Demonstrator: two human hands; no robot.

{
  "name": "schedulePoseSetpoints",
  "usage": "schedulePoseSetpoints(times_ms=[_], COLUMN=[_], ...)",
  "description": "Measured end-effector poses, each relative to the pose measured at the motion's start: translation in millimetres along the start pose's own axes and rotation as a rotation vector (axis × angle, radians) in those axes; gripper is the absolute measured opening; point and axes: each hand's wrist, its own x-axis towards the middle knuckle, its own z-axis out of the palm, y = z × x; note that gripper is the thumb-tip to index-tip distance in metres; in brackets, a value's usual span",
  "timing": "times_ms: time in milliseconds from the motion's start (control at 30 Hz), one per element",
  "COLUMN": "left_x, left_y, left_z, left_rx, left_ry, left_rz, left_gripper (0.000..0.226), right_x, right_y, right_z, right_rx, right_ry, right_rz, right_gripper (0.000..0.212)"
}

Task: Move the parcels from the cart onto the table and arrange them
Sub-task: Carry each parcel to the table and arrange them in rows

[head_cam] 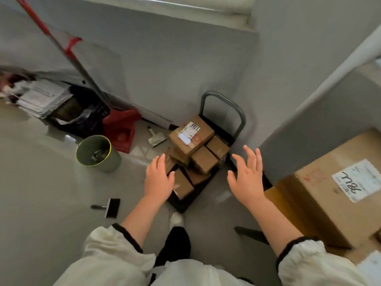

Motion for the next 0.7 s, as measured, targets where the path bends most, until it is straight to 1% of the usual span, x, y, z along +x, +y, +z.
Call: schedulePoseSetpoints(times_ms=[167, 333, 400, 500, 567, 633, 700], left_x=[64.9, 133.8, 159.2, 196.3, 221.7, 248.2, 271.0], left_y=[-25.1, -33.7, -33.9, -34.8, -36.1, -37.4, -37.3], left_z=[2.4, 28.6, 45.4, 76.8, 98.0, 119.0, 141.0], left_rx=[-0.028, -0.04, -0.045, -0.064, -0.119, -0.205, -0.339], left_ry=[-0.034, -0.09, -0.136, -0.261, -0.315, -0.311, -0.287], left_rz=[-0.042, -0.095, -0.119, -0.145, -0.181, -0.238, -0.346], left_gripper=[0.063, 0.062, 0.064, 0.069, 0.069, 0.064, 0.059], right_x=[64.3, 140.7, 178.5, 236.6, 270.6, 301.4, 328.2], right_y=[-16.0, -0.7, 10.7, 30.0, 44.2, 59.1, 72.1], right_z=[37.7, 74.1, 89.9, 119.8, 142.3, 166.1, 188.4], right_rx=[0.029, 0.006, 0.001, 0.005, 0.025, 0.024, 0.025], right_ry=[-0.091, -0.243, -0.299, -0.422, -0.534, -0.632, -0.673], right_rz=[0.032, 0.064, 0.067, 0.101, 0.125, 0.124, 0.141], right_gripper=[0.046, 0.047, 0.048, 0.05, 0.05, 0.05, 0.048])
